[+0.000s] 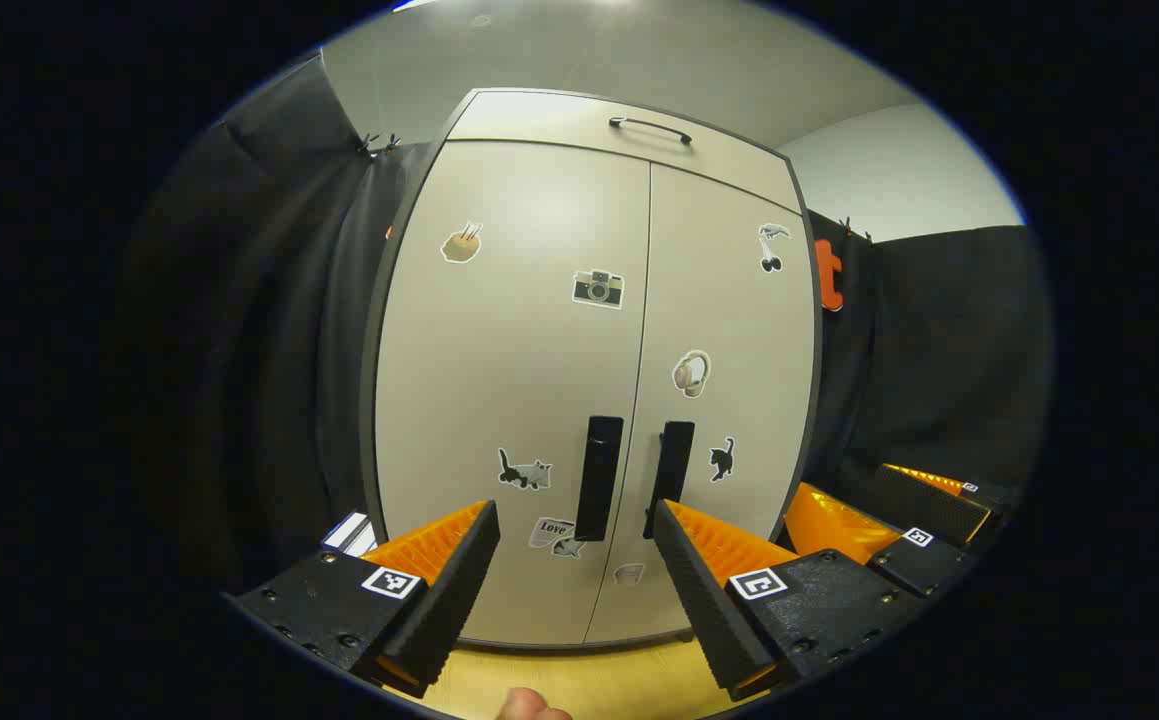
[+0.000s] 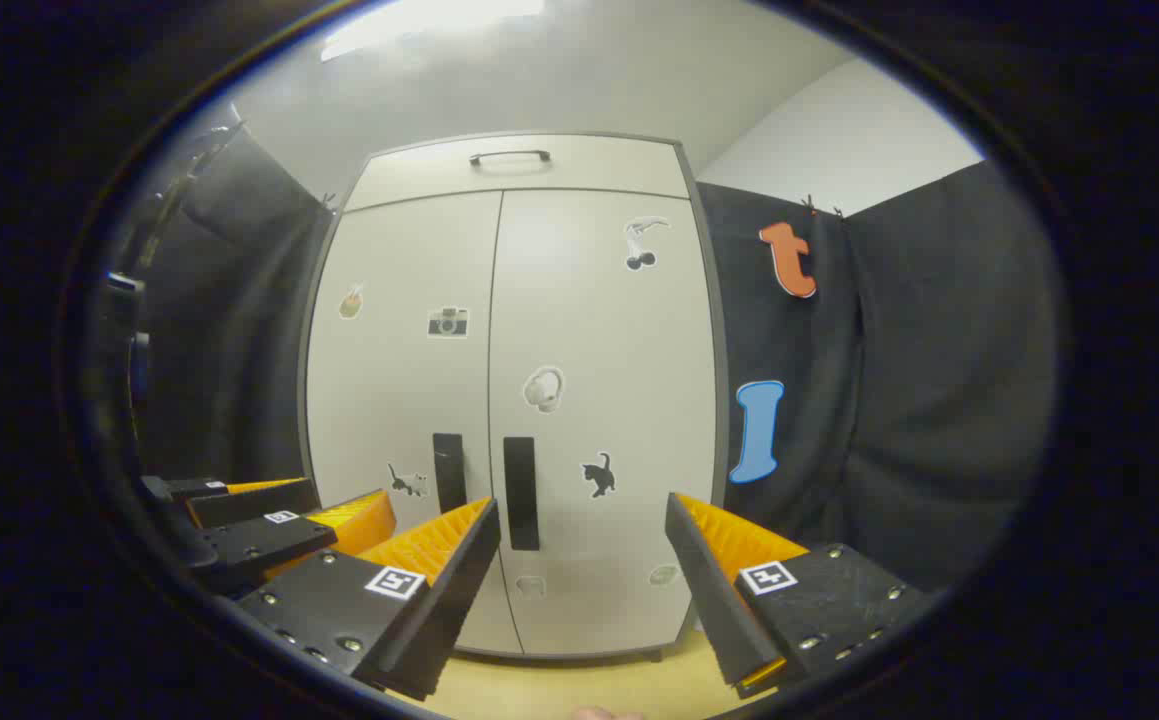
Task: Open the right door of the double-door shoe cabinet with the right hand, and open the left door with the left hand.
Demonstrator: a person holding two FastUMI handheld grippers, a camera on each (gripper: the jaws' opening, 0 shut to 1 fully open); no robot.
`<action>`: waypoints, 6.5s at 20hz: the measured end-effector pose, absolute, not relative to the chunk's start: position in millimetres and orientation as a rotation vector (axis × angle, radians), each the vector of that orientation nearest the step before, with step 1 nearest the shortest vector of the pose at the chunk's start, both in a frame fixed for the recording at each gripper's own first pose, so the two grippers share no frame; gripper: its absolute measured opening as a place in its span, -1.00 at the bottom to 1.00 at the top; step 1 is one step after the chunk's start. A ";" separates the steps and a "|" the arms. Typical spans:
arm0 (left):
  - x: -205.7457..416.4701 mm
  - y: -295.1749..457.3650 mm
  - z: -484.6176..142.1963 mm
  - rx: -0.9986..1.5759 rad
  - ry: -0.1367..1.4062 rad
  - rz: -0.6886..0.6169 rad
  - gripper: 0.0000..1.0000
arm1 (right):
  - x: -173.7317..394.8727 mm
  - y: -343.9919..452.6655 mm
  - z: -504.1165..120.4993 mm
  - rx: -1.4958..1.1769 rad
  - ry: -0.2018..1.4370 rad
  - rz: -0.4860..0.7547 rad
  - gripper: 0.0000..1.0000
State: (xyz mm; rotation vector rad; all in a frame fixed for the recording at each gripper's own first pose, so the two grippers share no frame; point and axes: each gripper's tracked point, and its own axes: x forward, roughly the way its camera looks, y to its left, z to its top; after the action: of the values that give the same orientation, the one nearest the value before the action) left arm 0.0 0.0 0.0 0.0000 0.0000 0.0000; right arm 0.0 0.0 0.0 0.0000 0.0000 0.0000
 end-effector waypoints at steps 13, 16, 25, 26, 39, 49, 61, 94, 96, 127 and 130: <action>10.0 12.3 -4.9 0.031 0.004 0.096 0.93 | 3.2 8.7 -3.1 -0.007 0.004 0.020 0.97; 6.9 26.8 -4.1 0.034 0.000 0.127 0.93 | 4.5 16.3 -5.2 -0.007 0.007 0.040 0.98; 5.2 41.8 -0.6 0.024 -0.015 0.157 0.94 | 18.2 26.8 -16.0 -0.022 0.022 0.054 0.97; 4.2 44.7 -0.2 0.028 -0.015 0.160 0.94 | 22.8 29.0 -17.7 -0.024 0.023 0.057 1.00; -20.8 124.4 5.1 0.088 -0.001 0.297 0.93 | 128.0 69.0 -55.6 -0.037 0.093 0.059 0.65; -23.9 157.3 1.9 0.054 0.018 0.383 0.93 | 164.7 73.5 -80.3 -0.073 0.143 0.031 -0.24; -25.2 142.6 -4.9 0.054 0.044 0.356 0.94 | 154.1 72.7 -78.8 -0.024 0.152 0.106 -0.70; -29.4 41.2 -24.7 0.031 0.063 0.322 0.93 | 129.7 60.9 -67.0 0.021 0.133 0.394 -0.70; -29.3 33.2 -26.8 0.035 0.068 0.322 0.93 | 127.7 59.7 -66.5 0.021 0.129 0.412 -0.70; -2.4 -56.5 -44.8 0.046 0.097 0.241 0.94 | 107.3 38.3 -63.8 0.073 0.075 0.603 -0.70; -2.0 -56.3 -45.1 0.048 0.097 0.243 0.94 | 107.2 37.7 -64.1 0.068 0.067 0.617 -0.70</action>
State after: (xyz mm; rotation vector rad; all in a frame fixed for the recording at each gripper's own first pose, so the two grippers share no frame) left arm -2.0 -56.3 -45.1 0.0484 0.0970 0.2434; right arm 107.2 37.7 -64.1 0.0679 0.0667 0.6168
